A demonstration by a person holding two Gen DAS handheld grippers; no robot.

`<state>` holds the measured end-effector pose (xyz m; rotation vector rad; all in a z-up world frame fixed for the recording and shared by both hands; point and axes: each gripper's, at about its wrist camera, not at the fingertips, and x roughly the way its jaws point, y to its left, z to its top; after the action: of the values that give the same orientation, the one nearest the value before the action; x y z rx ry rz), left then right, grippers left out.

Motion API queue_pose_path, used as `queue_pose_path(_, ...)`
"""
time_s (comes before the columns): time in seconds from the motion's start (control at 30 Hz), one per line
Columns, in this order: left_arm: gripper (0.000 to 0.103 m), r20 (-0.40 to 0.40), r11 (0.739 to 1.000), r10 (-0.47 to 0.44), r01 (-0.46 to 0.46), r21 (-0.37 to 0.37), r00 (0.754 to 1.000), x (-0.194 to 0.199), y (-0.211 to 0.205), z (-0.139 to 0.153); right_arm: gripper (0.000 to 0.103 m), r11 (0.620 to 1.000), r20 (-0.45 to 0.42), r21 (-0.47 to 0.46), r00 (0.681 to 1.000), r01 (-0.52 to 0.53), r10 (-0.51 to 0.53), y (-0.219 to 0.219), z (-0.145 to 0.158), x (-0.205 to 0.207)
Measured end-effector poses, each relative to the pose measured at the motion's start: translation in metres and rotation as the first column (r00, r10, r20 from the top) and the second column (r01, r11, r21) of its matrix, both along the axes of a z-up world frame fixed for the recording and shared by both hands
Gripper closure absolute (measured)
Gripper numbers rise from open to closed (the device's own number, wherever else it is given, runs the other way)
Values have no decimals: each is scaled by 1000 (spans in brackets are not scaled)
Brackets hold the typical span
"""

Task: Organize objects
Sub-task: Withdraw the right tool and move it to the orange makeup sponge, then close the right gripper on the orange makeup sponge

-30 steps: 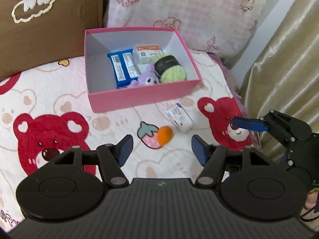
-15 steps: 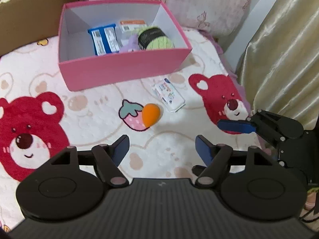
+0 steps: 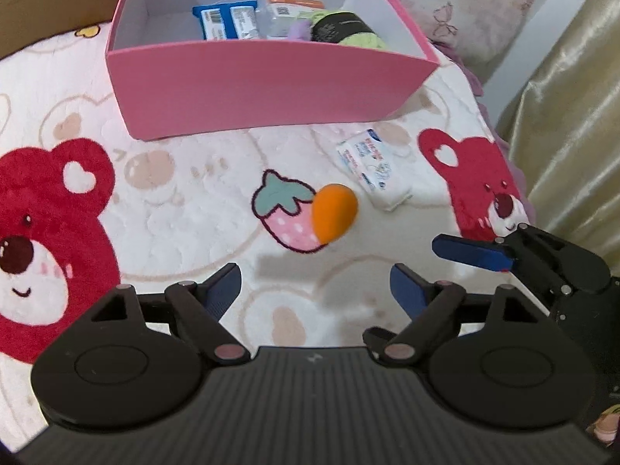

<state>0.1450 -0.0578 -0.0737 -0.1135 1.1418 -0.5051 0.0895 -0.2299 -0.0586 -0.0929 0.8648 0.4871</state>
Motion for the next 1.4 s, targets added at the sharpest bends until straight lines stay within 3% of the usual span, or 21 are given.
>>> queue_pose_path(0.33,19,145,993,43,-27,-114,989,3,2,-27,18,999,122,-50,992,17,-11,-2,-48,14)
queue_pose_path(0.47,20,235,998,19,-3,-65,972,2,-8,-36,18,994,202,-100,979,42,-21,4,-63,12)
queue_pose_path(0.63,21,259,995,12,15,-100,966,6,-12,-48,18,998,159,-10,985,67,-65,-3,-74,26)
queue_pose_path(0.77,25,227,991,15,16,-136,974,12,-15,-59,18,996,144,42,986,83,-89,-10,-79,33)
queue_pose_path(0.87,41,224,988,10,24,-151,975,12,-17,-66,20,994,141,70,985,86,-96,-11,-80,34)
queue_pose_path(0.93,59,196,985,8,26,-170,981,14,-19,-70,25,993,137,81,985,90,-101,-11,-81,35)
queue_pose_path(1.03,80,178,975,7,33,-220,984,14,-18,-73,44,994,131,64,987,85,-92,-7,-82,37)
queue_pose_path(1.07,81,180,975,2,39,-219,984,14,-20,-72,56,996,141,43,987,77,-83,-5,-81,37)
queue_pose_path(1.17,82,204,979,-12,53,-197,979,11,-23,-67,58,998,163,2,985,60,-59,-1,-77,37)
queue_pose_path(1.4,82,157,975,-5,40,-217,988,7,-16,-56,60,997,173,-26,983,71,-65,7,-65,28)
